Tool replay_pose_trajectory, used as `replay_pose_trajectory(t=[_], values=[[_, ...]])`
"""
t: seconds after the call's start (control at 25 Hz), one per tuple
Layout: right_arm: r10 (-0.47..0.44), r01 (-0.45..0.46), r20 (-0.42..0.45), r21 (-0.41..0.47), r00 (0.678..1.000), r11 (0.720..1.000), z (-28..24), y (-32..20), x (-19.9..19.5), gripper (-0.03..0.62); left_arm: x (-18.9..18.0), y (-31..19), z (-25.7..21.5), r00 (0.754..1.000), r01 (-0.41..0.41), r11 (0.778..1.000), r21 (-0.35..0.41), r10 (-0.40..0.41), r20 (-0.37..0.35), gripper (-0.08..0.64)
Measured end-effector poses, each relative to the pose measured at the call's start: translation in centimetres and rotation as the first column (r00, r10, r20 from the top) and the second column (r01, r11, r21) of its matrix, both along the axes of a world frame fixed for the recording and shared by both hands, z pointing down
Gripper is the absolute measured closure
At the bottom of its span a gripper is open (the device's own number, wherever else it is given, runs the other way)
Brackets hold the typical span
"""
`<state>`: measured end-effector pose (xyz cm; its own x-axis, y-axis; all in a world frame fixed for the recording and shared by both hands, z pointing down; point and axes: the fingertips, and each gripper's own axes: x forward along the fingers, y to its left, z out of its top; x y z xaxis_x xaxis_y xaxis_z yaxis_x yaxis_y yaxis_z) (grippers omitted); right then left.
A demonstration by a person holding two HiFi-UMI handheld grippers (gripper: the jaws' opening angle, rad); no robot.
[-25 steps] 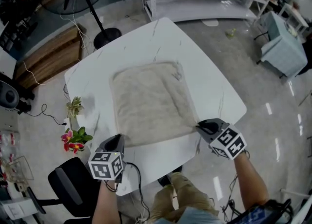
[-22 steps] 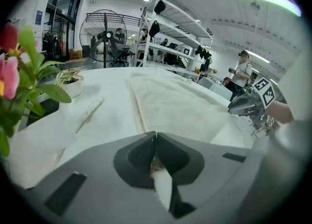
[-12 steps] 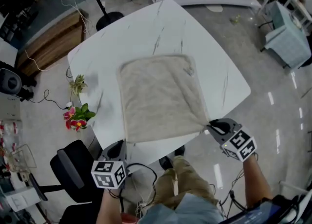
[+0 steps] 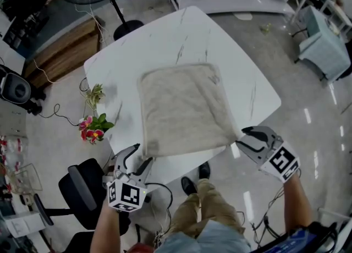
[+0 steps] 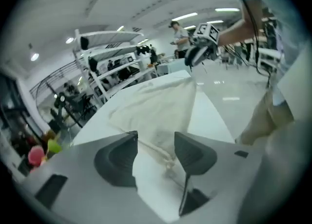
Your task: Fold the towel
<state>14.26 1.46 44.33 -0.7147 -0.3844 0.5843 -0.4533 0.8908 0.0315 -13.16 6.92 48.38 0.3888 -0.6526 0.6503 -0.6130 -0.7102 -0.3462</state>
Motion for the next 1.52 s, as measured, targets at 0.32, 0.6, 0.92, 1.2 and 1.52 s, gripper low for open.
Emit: replay_pose_trajectory(t=[0.32,0.6,0.92,1.2,1.52], values=[[-0.215,0.215,0.003,0.016,0.977,0.977,0.7,1.5,-2.4,0.397,1.6,0.4,3.7,0.938,-0.279,0.96,-0.023,0.277,0.21,0.324],[-0.415,0.448,-0.273,0.072,0.868,0.891,5.1,2.2,-1.6,0.345,0.0,0.5,5.4,0.912,-0.293,0.953,-0.07,0.301,0.277,0.514],[-0.466,0.576,-0.451,0.138,0.761,0.806,6.8,1.7,-1.3,0.409,0.8,0.4,5.1,0.927,-0.287,0.954,-0.082,0.298,0.229,0.517],[-0.415,0.519,-0.417,0.173,0.809,0.837,6.9,1.5,-1.0,0.558,0.7,0.7,5.0,0.943,-0.272,0.956,-0.108,0.287,0.169,0.52],[-0.359,0.434,-0.352,0.16,0.864,0.887,5.5,4.6,-0.2,0.56,1.3,4.3,3.6,0.969,-0.226,0.961,-0.159,0.239,0.062,0.523]])
